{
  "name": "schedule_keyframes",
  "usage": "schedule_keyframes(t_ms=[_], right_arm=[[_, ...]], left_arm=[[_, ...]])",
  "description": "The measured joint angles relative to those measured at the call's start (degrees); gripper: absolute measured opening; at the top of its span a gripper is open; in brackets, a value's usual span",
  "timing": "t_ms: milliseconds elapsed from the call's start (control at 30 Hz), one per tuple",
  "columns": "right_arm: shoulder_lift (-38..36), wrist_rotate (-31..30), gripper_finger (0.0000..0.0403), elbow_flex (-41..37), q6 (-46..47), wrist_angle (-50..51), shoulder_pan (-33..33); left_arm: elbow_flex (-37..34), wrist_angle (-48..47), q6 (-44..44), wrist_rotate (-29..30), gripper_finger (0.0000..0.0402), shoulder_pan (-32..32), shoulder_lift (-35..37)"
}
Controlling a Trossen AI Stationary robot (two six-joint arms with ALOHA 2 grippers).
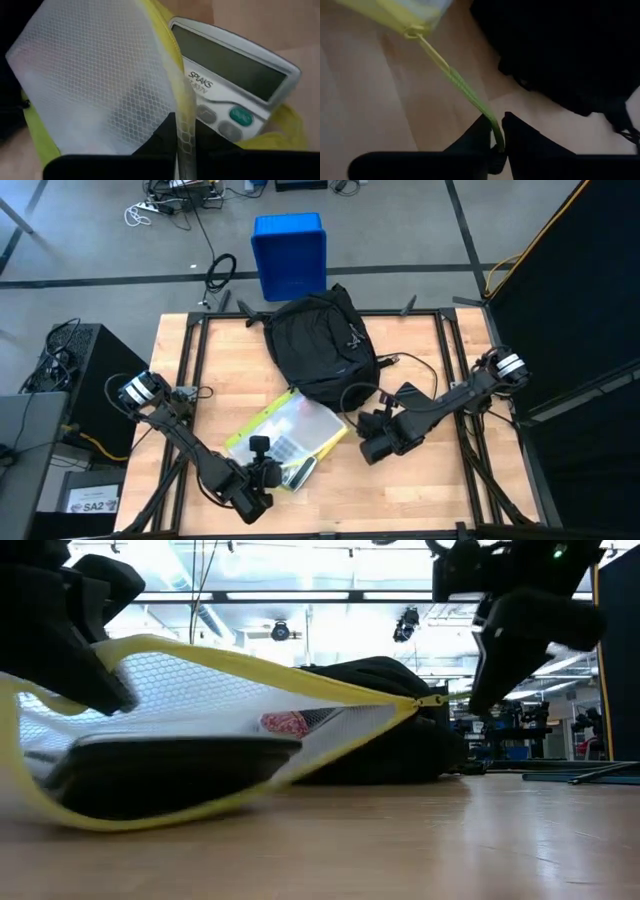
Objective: Unpack backpack
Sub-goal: Open the yellow zip bag, then remove the calculator from the yellow zip bag
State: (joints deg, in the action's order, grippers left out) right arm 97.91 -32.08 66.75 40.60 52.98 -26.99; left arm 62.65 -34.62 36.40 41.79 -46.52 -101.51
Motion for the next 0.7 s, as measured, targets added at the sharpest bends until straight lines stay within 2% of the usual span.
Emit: schedule_keyframes(t_ms=[133, 267, 367, 500, 600, 700], right_arm=[[0.0, 0.3, 0.0066, 2.3, -2.4, 0.8, -1.0], [0.0, 0.6, 0.0080, 4.5, -2.8, 6.8, -1.9], [0.0, 0.8, 0.0084, 4.6, -2.0, 5.6, -2.6], [0.0, 3.9, 0.0084, 4.6, -3.2, 3.5, -3.3], [0.0, 4.1, 0.0081, 4.5, -4.6, -3.8, -3.8], [0.5, 6.5, 0.0080, 3.5, -13.1, -19.2, -4.4]], left_arm=[[0.0, -1.3, 0.0, -0.4, 0.0000, 0.4, 0.0], [0.0, -2.6, 0.0, -0.4, 0.0000, 1.0, 0.0], [0.0, -2.7, -0.1, -0.4, 0.0000, 1.1, 0.0], [0.0, -4.0, -0.1, -0.2, 0.0000, 1.2, 0.0], [0.0, -4.4, -0.1, -0.1, 0.0000, 1.2, 0.0], [0.0, -4.3, -0.1, 0.1, 0.0000, 1.2, 0.0]])
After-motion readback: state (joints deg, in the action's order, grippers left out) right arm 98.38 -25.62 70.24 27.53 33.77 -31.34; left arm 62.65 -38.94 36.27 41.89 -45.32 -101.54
